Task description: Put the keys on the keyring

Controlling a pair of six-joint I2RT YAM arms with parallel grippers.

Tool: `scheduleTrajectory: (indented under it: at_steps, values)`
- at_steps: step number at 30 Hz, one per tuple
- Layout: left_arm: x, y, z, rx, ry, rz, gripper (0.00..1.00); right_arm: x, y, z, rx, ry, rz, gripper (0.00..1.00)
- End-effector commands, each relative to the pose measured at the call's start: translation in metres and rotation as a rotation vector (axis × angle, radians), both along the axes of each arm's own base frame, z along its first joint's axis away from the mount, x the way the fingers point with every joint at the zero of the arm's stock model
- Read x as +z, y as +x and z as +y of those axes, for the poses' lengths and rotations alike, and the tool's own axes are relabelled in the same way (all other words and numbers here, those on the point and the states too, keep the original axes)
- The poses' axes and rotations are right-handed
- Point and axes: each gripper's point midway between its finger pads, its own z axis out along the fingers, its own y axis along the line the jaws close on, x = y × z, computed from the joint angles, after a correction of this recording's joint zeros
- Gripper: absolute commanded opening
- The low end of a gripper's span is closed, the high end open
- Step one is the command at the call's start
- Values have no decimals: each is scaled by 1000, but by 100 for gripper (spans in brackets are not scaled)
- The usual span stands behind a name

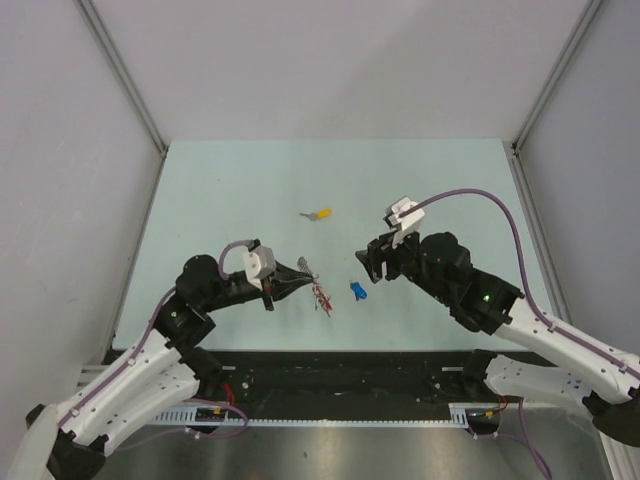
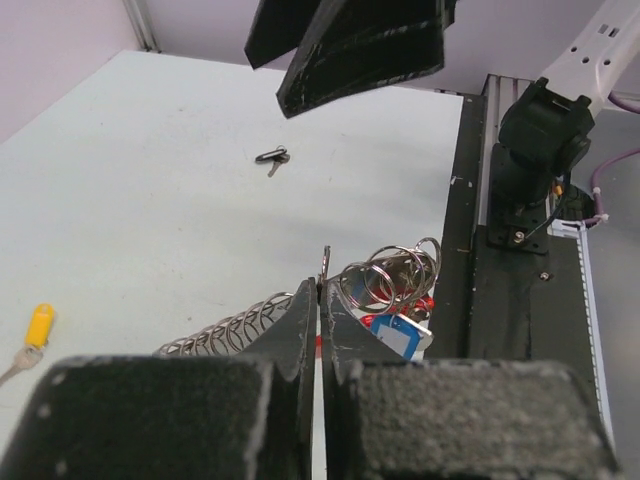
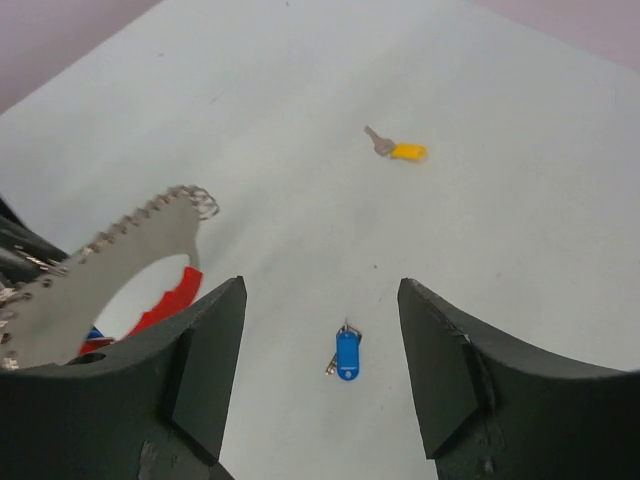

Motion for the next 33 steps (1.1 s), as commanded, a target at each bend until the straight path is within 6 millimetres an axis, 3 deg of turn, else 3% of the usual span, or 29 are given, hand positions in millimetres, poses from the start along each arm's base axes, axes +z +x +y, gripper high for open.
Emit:
scheduleTrajectory:
  at_steps: [1, 7, 11, 14, 19, 20, 28, 33]
  values:
    - [3, 4, 8, 53, -35, 43, 0, -46, 8, -3, -50, -60, 100, 70]
    - [-2, 5, 15, 76, -15, 33, 0, -112, 21, 5, -80, -166, 173, 63]
    - [4, 2, 17, 59, -7, -19, 0, -146, 29, 16, -50, -206, 237, 57]
    - [-3, 1, 21, 60, 24, -9, 0, -171, 32, 23, -31, -246, 280, 52]
    - [-4, 1, 23, 67, 23, -20, 0, -201, 37, 27, -18, -287, 331, 46]
    - [-5, 2, 23, 69, 24, -18, 0, -198, 43, 33, -14, -265, 307, 44]
    - [-5, 7, 26, 85, 30, -20, 0, -225, 53, 39, 12, -309, 311, 29]
    - [-6, 8, 26, 88, 31, -16, 0, -242, 52, 35, 13, -347, 339, 27]
